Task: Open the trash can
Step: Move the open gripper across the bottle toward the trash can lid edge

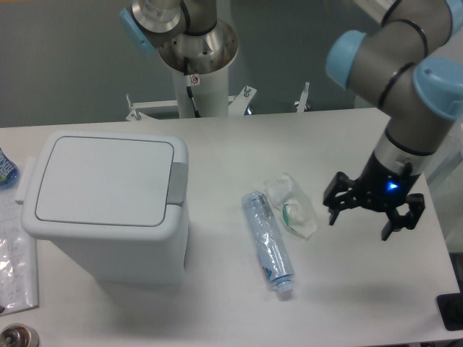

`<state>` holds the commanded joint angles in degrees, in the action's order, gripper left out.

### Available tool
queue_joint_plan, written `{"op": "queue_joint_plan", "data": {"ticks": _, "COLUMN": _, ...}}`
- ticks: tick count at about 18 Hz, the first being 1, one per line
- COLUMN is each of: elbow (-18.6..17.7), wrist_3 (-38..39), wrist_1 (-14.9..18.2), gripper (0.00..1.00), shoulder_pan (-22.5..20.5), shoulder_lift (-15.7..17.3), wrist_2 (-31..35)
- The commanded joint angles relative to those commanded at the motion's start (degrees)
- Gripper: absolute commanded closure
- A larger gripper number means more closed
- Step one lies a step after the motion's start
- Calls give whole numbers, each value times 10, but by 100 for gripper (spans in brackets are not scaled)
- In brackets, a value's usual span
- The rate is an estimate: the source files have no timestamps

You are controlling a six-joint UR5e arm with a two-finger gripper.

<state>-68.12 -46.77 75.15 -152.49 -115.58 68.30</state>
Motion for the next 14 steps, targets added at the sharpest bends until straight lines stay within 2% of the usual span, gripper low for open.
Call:
{"op": "queue_joint_plan", "data": {"ticks": 5, "elbow": 2, "wrist_3": 34, "wrist_1": 1, "gripper": 0, "shoulder_pan": 18, "shoulder_lift": 22, "wrist_2": -26}}
{"op": "queue_joint_plan", "data": {"ticks": 9, "elbow": 1, "wrist_3": 85, "wrist_1": 0, "gripper": 0, "shoulder_pan": 51, "shoulder_lift": 37, "wrist_2": -34}}
{"op": "queue_joint_plan", "data": {"ticks": 11, "elbow": -10, "wrist_3": 102, "wrist_1": 1, "gripper": 0, "shoulder_pan": 68, "shoulder_lift": 57, "wrist_2": -37}}
{"op": "queue_joint_plan", "data": {"ticks": 14, "elbow": -52, "wrist_3": 103, "wrist_1": 1, "gripper": 0, "shoulder_pan": 88, "shoulder_lift": 98, "wrist_2": -43}}
